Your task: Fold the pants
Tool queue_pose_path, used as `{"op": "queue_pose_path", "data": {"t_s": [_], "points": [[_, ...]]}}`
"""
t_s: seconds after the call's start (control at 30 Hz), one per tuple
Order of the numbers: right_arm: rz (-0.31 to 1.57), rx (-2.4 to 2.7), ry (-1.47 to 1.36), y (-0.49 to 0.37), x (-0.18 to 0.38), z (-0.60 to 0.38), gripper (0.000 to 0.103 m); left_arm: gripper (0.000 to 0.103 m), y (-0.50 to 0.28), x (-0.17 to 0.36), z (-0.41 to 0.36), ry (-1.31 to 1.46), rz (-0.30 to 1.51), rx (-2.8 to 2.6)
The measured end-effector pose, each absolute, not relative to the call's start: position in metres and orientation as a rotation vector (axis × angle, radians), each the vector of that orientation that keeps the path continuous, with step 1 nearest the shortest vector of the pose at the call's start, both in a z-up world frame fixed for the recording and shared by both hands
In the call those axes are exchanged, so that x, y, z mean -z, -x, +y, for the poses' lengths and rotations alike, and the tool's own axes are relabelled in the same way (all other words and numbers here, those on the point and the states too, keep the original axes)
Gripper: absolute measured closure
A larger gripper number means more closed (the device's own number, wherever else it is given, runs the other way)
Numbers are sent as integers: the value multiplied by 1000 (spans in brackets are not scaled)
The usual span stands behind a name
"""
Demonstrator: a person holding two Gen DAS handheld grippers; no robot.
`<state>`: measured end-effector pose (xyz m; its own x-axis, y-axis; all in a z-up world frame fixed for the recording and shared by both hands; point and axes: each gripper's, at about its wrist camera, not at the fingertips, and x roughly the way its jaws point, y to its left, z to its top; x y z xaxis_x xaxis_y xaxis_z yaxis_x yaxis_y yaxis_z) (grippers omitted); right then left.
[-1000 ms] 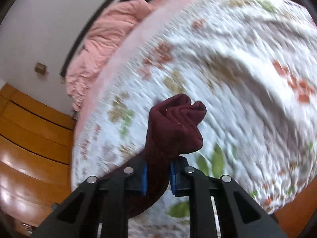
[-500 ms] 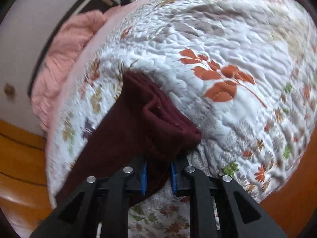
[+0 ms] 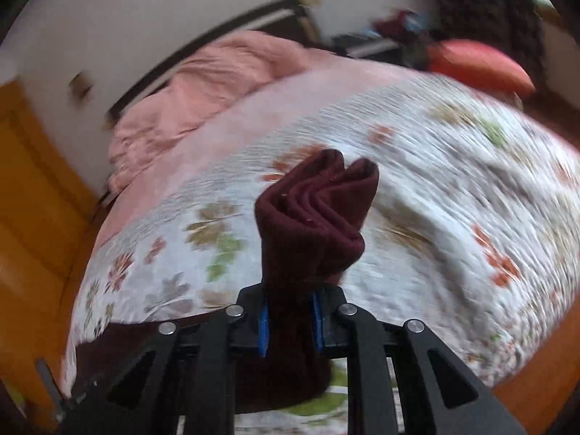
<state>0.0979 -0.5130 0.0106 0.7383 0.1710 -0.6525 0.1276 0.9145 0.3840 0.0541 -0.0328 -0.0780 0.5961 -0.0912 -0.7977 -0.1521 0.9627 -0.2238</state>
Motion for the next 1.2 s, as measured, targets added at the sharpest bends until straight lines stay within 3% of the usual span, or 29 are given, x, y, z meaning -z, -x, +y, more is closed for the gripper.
{"op": "queue_pose_path", "data": {"t_s": [0.3,0.77,0.8,0.83,0.93,1.03,1.2], "points": [[768,-283,-190,-109,-30,-353,84,14,-34,72,21,408,912,-133],[991,-491,59,-89,72,-192,83,13,-16,76,57,507,899,-175],[1000,-497,92,-86,80,-186,78,13,-16,77,57,510,900,-175],[1015,-524,114,-83,87,-183,63,13,-16,78,57,512,902,-175],[1033,-618,91,-74,88,-183,35,13,-17,83,58,519,918,-171],[1017,-707,-26,-62,68,-202,27,13,-16,86,60,533,924,-167],[971,-655,-17,-54,44,-222,26,13,-17,88,63,562,922,-162]]}}
